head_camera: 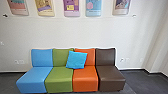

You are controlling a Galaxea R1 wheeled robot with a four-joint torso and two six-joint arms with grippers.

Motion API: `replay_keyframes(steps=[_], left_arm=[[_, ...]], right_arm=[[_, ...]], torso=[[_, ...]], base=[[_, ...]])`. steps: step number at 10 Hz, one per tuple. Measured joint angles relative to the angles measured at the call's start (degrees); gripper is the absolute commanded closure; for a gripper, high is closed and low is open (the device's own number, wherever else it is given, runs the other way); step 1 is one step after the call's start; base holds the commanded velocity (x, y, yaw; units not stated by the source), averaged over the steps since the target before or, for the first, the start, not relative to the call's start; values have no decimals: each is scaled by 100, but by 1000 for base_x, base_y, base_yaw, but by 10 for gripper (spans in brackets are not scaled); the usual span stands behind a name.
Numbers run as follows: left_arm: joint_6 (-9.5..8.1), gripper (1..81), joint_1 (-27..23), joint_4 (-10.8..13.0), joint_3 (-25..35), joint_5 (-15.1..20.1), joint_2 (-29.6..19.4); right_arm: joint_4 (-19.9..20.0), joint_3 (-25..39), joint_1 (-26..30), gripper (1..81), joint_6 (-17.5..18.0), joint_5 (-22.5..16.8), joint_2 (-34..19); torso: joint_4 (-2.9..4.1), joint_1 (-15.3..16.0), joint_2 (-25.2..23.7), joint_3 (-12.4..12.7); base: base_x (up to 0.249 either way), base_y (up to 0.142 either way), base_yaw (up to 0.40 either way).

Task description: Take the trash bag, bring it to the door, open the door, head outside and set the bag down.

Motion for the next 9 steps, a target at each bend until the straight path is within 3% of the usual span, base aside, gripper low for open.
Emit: replay_keyframes(steps=[4,9], left_arm=[[0,10,-279,-133,1,304,17],[0,10,-438,-218,0,347,17]], right_arm=[[2,202,-63,10,-2,16,-98],[-9,351,-67,10,-4,39,-89]], torso=[[0,465,-749,-46],[0,1055,-1676,-901]], base=[[0,0,0],[0,0,0]])
